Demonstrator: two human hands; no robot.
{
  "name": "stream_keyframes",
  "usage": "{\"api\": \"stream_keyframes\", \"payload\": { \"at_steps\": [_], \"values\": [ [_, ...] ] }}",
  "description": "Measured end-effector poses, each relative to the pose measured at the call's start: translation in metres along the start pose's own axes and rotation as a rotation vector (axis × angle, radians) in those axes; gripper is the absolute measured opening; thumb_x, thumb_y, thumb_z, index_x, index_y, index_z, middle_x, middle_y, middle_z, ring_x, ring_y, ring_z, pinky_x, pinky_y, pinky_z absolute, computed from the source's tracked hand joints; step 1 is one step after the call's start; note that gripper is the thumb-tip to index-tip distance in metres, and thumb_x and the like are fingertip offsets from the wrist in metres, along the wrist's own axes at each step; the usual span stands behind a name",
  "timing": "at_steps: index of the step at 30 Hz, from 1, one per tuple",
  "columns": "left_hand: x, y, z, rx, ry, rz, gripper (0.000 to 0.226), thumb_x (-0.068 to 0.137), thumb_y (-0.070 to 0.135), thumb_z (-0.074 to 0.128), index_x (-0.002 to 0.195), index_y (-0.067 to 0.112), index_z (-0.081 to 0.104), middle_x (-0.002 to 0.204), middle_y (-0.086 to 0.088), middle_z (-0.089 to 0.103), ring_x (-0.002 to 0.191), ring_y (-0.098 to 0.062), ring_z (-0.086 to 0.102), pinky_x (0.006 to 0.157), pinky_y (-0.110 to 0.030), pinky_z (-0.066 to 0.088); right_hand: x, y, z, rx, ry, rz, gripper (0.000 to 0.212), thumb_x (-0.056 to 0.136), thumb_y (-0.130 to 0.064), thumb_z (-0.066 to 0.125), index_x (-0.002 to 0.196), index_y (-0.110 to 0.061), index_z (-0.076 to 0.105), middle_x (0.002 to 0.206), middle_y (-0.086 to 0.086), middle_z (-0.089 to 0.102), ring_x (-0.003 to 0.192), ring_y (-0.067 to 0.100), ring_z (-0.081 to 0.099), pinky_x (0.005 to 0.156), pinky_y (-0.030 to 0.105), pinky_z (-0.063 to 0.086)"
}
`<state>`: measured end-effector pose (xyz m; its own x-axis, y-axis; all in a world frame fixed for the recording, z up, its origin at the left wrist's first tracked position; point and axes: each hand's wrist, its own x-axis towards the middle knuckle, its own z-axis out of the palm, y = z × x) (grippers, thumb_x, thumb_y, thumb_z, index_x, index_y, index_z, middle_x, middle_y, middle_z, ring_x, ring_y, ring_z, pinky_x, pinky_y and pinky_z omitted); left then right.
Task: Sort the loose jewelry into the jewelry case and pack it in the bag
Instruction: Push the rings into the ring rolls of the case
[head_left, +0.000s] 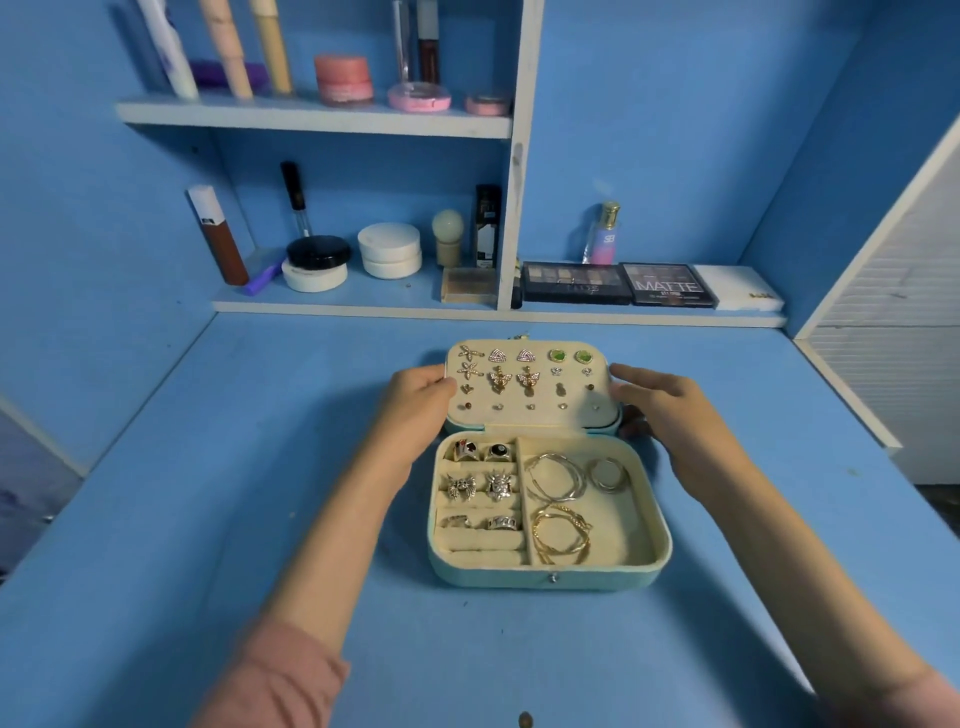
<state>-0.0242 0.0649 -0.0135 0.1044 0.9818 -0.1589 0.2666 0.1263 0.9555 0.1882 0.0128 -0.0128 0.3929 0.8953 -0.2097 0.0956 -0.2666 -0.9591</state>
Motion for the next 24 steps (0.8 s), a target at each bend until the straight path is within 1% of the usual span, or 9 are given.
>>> {"api": "stream_keyframes", "payload": {
  "at_steps": [5,7,9,12,14,15,18,21,24],
  "values": [
    [0.014,0.01,0.006,-0.032,0.01,0.029,0.042,0.097,0.0,0.04,0.075,0.029,0.061,0.079,0.006,0.065,0.081,-0.018,0.059,0.068,-0.028,0.045,0.016,-0.011,0.001,0.022,0.014,-0.032,0.032,0.093,-0.006,0.051,0.125,-0.01,0.057,0.081,0.003,0.062,0.066,0.015,0.055,0.061,0.023,0.048],
    [0.019,0.016,0.008,-0.056,0.018,0.039,0.042,0.096,-0.002,0.04,0.076,0.028,0.062,0.079,0.006,0.066,0.077,-0.016,0.06,0.072,-0.029,0.047,0.023,-0.016,0.002,0.025,0.02,-0.041,0.032,0.092,-0.005,0.052,0.123,-0.013,0.056,0.085,0.003,0.063,0.068,0.014,0.057,0.063,0.023,0.049],
    [0.027,0.022,0.009,-0.09,0.035,0.038,0.037,0.095,-0.002,0.041,0.082,0.025,0.063,0.082,0.006,0.066,0.077,-0.012,0.06,0.075,-0.03,0.047,0.032,-0.02,0.002,0.017,0.03,-0.052,0.032,0.092,-0.009,0.053,0.123,-0.014,0.056,0.094,0.007,0.064,0.075,0.017,0.059,0.073,0.028,0.051],
    [0.041,0.025,0.009,-0.141,0.066,0.015,0.025,0.097,0.009,0.047,0.117,0.019,0.059,0.114,-0.003,0.064,0.101,-0.018,0.06,0.09,-0.033,0.047,0.044,-0.028,0.003,0.046,0.036,-0.044,0.034,0.093,-0.019,0.055,0.126,-0.018,0.051,0.098,0.006,0.062,0.086,0.021,0.058,0.084,0.036,0.048],
    [0.046,0.029,0.008,-0.161,0.06,-0.015,0.034,0.099,0.019,0.049,0.133,0.016,0.049,0.132,-0.006,0.056,0.12,-0.024,0.054,0.104,-0.039,0.041,0.049,-0.035,0.003,0.076,0.007,-0.038,0.036,0.093,-0.025,0.056,0.129,-0.018,0.05,0.095,0.001,0.06,0.093,0.022,0.059,0.087,0.037,0.048],
    [0.048,0.031,0.007,-0.16,0.046,-0.019,0.038,0.1,0.022,0.049,0.137,0.014,0.046,0.135,-0.007,0.055,0.123,-0.024,0.052,0.105,-0.038,0.04,0.05,-0.038,0.004,0.077,-0.01,-0.042,0.036,0.094,-0.027,0.054,0.129,-0.019,0.05,0.094,0.0,0.059,0.095,0.022,0.059,0.088,0.038,0.048],
    [0.048,0.036,0.004,-0.129,-0.007,0.011,0.037,0.101,0.028,0.047,0.134,0.012,0.051,0.129,-0.004,0.06,0.118,-0.021,0.056,0.103,-0.037,0.041,0.049,-0.046,0.004,0.05,-0.034,-0.093,0.027,0.097,-0.025,0.048,0.123,-0.017,0.055,0.09,-0.002,0.058,0.09,0.02,0.057,0.087,0.037,0.047],
    [0.042,0.038,-0.002,-0.154,-0.068,0.083,0.021,0.102,0.028,0.044,0.112,0.018,0.06,0.109,0.002,0.066,0.102,-0.015,0.058,0.099,-0.035,0.043,0.04,-0.052,-0.001,0.049,-0.054,-0.155,0.022,0.098,-0.021,0.048,0.116,-0.014,0.057,0.091,0.0,0.06,0.086,0.017,0.057,0.078,0.032,0.048],
    [0.033,0.039,-0.008,-0.174,-0.107,0.163,0.021,0.102,0.027,0.044,0.115,0.019,0.058,0.102,0.004,0.065,0.095,-0.013,0.06,0.089,-0.029,0.048,0.028,-0.056,-0.011,0.076,-0.088,-0.202,0.016,0.097,-0.016,0.049,0.108,-0.017,0.061,0.098,0.005,0.062,0.09,0.018,0.059,0.079,0.032,0.049]
  ]
}}
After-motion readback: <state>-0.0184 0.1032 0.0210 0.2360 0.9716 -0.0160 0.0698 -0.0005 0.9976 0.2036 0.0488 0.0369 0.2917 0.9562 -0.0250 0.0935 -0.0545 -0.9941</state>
